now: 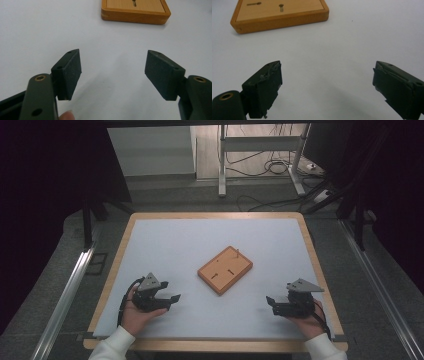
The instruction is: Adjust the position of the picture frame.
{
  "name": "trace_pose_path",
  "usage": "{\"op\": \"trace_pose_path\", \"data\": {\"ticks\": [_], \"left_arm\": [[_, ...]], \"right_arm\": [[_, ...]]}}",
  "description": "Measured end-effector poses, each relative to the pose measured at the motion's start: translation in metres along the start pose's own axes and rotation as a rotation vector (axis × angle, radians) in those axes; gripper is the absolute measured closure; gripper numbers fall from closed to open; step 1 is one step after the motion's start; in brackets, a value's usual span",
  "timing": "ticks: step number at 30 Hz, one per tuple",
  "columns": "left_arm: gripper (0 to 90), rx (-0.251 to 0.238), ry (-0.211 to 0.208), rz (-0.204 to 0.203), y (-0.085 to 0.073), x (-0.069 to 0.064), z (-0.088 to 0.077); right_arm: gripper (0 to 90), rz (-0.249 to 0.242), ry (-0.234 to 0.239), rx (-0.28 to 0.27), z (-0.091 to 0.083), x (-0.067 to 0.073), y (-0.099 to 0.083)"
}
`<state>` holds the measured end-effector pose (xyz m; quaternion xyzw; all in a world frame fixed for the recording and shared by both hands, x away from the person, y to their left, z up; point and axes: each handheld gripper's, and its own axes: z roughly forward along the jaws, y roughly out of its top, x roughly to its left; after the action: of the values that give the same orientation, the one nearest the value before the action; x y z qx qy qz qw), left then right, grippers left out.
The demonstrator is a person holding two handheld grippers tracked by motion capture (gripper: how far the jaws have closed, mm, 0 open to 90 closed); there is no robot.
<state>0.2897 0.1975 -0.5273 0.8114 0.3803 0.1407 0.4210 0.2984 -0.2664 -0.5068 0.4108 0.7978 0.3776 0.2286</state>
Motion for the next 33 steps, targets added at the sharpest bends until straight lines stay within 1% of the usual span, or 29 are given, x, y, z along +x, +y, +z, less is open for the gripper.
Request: {"op": "trace_pose_path", "data": {"ticks": [3, 6, 14, 16, 24, 26, 28, 33], "left_arm": [[29.3, 0.003, -0.002, -0.001, 0.000, 0.000, 0.001], [29.3, -0.001, -0.002, -0.001, -0.001, 0.000, 0.000], [29.3, -0.015, -0.007, -0.004, -0.001, -0.001, -0.003], [29.4, -0.016, -0.009, -0.010, -0.002, 0.000, -0.003], [29.4, -0.015, -0.020, -0.015, -0.001, 0.000, 0.000], [29.3, -0.016, -0.020, -0.016, -0.001, 0.000, 0.000], [29.4, -0.017, -0.021, -0.018, -0.001, 0.000, 0.000], [29.3, -0.024, -0.018, -0.025, -0.001, 0.002, -0.001]], "right_arm": [[9.7, -0.019, -0.013, 0.002, 0.001, 0.001, -0.001], [11.6, -0.021, -0.018, -0.010, 0.000, 0.000, -0.001], [15.6, -0.007, -0.015, -0.029, 0.000, 0.001, 0.000], [16.9, -0.005, -0.016, -0.036, 0.000, 0.002, 0.001], [20.7, 0.009, 0.003, -0.044, 0.005, 0.002, 0.004], [21.7, 0.019, 0.011, -0.046, 0.006, 0.002, 0.005], [22.2, 0.017, 0.013, -0.047, 0.006, 0.002, 0.006], [24.5, -0.002, 0.031, -0.044, 0.011, 0.009, 0.014]]}}
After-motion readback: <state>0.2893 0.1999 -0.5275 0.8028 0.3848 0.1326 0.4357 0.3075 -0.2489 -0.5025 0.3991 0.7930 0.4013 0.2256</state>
